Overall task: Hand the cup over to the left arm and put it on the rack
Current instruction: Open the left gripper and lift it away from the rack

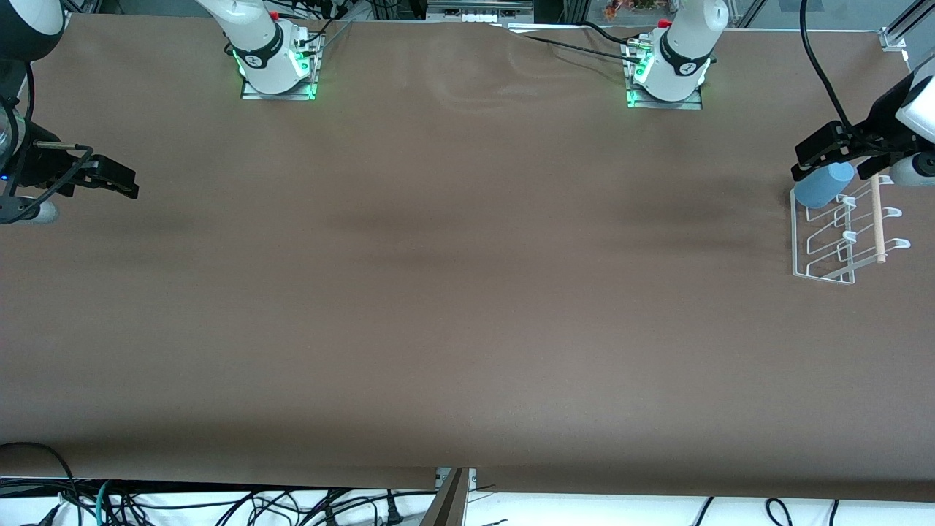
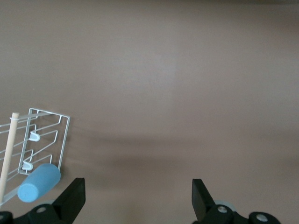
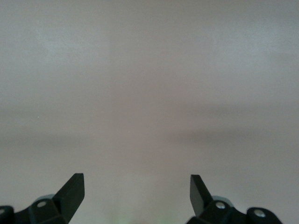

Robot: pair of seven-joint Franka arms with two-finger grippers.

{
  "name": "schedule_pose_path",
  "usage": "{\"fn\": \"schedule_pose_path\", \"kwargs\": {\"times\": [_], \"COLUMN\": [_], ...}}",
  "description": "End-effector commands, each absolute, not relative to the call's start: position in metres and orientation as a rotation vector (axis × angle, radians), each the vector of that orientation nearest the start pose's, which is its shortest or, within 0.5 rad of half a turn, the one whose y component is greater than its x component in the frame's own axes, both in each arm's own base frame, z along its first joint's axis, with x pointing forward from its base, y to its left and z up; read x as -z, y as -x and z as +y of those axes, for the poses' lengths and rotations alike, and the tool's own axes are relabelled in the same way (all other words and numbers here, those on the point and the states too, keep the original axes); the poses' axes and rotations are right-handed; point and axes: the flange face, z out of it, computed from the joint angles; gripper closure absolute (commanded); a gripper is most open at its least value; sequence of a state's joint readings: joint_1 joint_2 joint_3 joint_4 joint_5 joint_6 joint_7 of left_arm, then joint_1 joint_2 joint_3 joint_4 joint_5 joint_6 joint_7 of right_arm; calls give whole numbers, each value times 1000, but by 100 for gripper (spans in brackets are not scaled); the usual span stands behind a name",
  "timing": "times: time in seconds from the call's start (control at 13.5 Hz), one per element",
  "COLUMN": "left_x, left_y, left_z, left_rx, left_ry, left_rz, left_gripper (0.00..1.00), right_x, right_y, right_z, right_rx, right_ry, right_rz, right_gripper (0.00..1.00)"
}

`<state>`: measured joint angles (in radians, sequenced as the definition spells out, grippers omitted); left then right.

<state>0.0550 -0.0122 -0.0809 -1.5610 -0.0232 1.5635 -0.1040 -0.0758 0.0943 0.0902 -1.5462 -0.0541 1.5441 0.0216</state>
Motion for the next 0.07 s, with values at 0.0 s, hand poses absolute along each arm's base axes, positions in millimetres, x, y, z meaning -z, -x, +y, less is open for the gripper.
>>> {"fn": "schedule_pose_path", "kwargs": {"times": [0.0], "left_x": [-630], "left_y": [-542], "left_z": [-15], "left_rx": [50], "left_ry": [3178], "left_rz": [-128], "left_gripper": [0], "right_x": [-585], "right_y": [-577], "right_z": [0], "right_rx": [-155], "right_ry": [3184], "right_rz": [-3], "right_gripper": [0]}}
